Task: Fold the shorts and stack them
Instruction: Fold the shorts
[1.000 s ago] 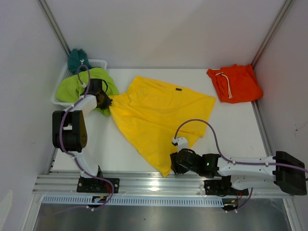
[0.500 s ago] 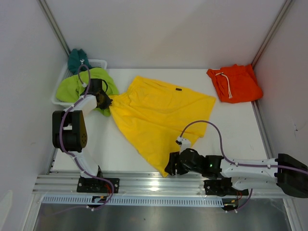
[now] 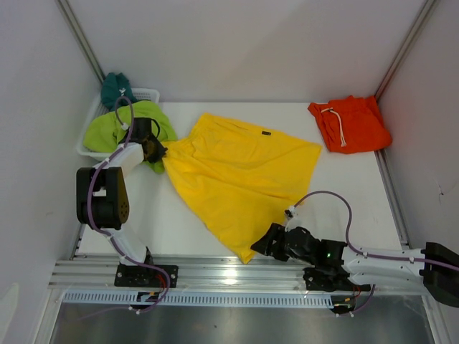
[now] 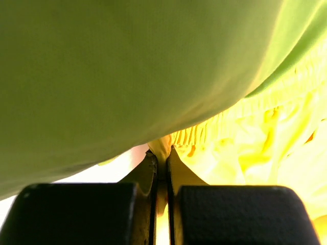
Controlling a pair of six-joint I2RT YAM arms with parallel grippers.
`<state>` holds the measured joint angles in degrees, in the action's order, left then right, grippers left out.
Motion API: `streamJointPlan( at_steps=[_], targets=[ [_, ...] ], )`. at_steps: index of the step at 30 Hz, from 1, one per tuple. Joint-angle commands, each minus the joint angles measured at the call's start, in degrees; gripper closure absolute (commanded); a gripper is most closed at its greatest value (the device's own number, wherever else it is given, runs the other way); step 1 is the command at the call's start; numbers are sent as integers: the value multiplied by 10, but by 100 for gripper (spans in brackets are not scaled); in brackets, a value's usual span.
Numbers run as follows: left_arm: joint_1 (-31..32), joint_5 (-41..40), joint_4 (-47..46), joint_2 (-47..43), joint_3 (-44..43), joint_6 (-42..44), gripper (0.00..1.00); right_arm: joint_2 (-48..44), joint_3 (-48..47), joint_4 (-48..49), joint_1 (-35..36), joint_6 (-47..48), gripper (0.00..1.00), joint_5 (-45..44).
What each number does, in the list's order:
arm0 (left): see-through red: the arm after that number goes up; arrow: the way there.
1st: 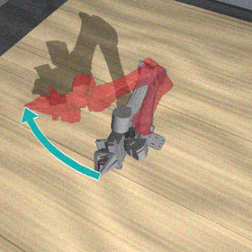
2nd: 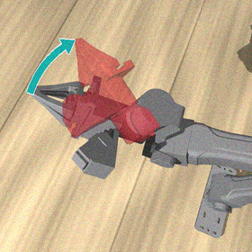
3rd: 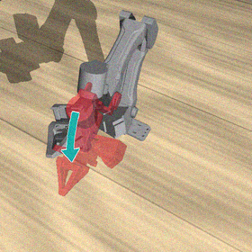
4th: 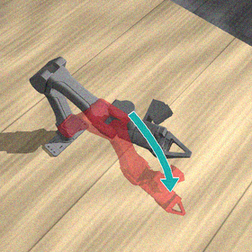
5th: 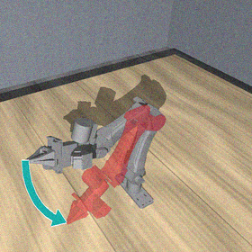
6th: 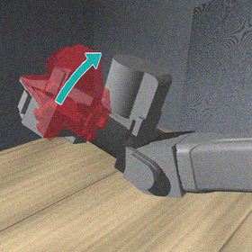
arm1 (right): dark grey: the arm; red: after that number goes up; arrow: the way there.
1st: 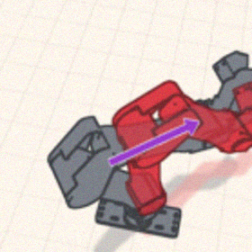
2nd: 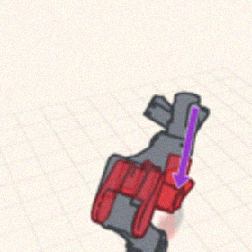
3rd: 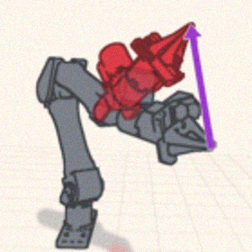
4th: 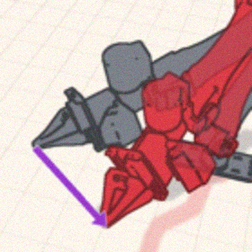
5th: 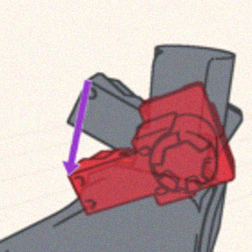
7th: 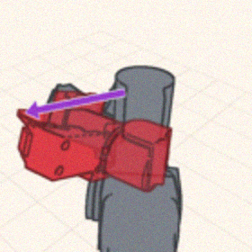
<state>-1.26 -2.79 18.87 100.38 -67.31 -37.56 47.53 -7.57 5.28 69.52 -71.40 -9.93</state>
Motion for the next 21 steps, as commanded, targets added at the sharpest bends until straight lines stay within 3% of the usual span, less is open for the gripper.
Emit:
streamJointPlan(
  at_steps=[1, 5, 21],
  targets=[
    [-6, -2, -23, -33, 1, -7, 100, -10, 9, 56, -2, -53, 32, -39],
    [-5, -3, -21, -36, 2, -6, 100, 9, 29, 118, -8, -66, 33, -33],
    [-5, -1, -25, -37, 9, -4, 100, 85, 33, 190, -54, -66, 36, -3]
  ],
)
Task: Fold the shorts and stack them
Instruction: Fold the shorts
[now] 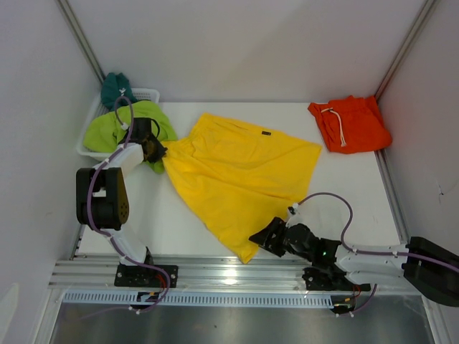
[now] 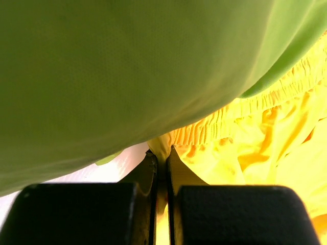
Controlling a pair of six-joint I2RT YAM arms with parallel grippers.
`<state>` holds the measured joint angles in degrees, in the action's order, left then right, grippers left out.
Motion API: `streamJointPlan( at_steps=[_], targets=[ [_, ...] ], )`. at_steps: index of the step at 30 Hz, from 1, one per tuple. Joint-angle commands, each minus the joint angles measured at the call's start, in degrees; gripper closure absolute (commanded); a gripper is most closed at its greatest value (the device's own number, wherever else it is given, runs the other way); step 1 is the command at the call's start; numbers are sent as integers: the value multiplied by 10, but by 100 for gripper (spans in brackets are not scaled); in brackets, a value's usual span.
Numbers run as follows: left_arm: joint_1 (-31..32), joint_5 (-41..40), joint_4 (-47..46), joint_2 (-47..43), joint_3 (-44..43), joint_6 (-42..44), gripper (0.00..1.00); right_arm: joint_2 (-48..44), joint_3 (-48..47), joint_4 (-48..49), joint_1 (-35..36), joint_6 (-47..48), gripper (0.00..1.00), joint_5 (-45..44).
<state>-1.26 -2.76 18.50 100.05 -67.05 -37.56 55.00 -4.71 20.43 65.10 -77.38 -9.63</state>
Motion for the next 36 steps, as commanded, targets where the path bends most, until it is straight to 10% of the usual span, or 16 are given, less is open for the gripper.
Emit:
streamJointPlan(
  at_steps=[1, 13, 21, 26, 36],
  targets=[
    [-6, -1, -21, -33, 3, -4, 100, 12, 5, 48, -14, -5, 36, -2],
    [-5, -3, -21, -32, 2, -3, 100, 99, 2, 113, -47, 5, 49, 14],
    [-6, -8, -15, -29, -4, 0, 100, 88, -63, 35, -22, 91, 100, 4],
    [-7, -10, 4, -13, -26, 4, 100, 32, -141, -117, 111, 245, 100, -139],
    [-10, -7, 33, 14, -63, 6, 100, 75, -163, -97, 285, 397, 100, -219]
  ],
)
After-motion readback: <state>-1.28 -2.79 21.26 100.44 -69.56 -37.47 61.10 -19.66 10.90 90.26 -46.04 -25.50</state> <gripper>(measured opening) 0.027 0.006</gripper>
